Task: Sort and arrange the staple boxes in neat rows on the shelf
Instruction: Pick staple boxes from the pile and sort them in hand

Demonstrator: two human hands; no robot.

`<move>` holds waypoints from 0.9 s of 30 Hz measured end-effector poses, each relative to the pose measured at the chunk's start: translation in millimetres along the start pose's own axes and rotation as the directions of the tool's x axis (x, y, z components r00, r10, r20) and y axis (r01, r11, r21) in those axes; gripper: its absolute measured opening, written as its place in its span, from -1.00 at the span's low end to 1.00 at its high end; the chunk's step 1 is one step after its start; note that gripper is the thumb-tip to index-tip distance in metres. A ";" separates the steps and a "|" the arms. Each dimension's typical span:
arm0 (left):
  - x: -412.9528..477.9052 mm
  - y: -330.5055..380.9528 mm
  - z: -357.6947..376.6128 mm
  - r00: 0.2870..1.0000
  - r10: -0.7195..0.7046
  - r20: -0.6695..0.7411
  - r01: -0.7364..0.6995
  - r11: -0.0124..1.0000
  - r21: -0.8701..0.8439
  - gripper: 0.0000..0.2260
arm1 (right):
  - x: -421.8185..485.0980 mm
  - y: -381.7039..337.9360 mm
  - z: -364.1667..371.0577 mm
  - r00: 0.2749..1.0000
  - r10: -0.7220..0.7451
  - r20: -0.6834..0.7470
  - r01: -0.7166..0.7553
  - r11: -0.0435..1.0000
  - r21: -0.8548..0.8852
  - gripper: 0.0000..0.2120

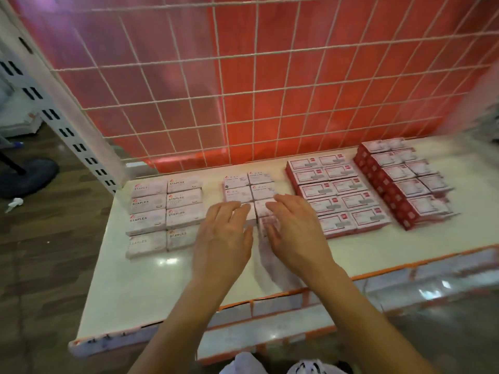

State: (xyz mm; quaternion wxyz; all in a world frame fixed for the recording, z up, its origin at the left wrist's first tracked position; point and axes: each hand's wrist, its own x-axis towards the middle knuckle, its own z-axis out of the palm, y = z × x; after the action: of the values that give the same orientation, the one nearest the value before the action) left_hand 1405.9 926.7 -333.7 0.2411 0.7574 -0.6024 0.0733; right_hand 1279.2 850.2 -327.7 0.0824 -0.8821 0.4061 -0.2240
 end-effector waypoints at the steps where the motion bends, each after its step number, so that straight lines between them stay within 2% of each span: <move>1: 3.2 11.7 4.3 1.000 0.021 0.009 -0.021 1.000 0.002 -0.63 | -5.9 10.4 -4.7 1.000 0.016 -0.010 -0.016 1.000 -0.006 -0.69; 9: 22.6 139.8 46.9 0.988 0.141 0.058 -0.141 0.990 0.001 -0.58 | -54.4 119.5 -62.9 0.992 0.089 -0.085 -0.091 0.996 -0.018 -0.62; 14: 29.2 231.1 78.0 0.975 0.217 0.054 -0.218 0.976 0.000 -0.61 | -83.5 200.0 -110.1 0.988 0.143 -0.062 -0.147 0.988 -0.050 -0.60; 19: 32.5 316.5 102.4 0.970 0.230 0.079 -0.228 0.973 -0.042 -0.60 | -113.5 271.3 -145.2 0.977 0.207 -0.058 -0.211 0.975 -0.075 -0.53; 27: 56.2 414.4 142.9 0.944 0.302 0.135 -0.289 0.951 -0.110 -0.58 | -137.3 360.0 -179.4 0.941 0.323 -0.102 -0.328 0.944 -0.029 -0.59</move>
State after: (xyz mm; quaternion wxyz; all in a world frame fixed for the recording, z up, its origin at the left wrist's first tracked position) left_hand 1002.3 747.1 -321.1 0.2147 0.6503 -0.7283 0.0244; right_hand 873.4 723.8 -331.6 0.0786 -0.7928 0.5547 -0.2401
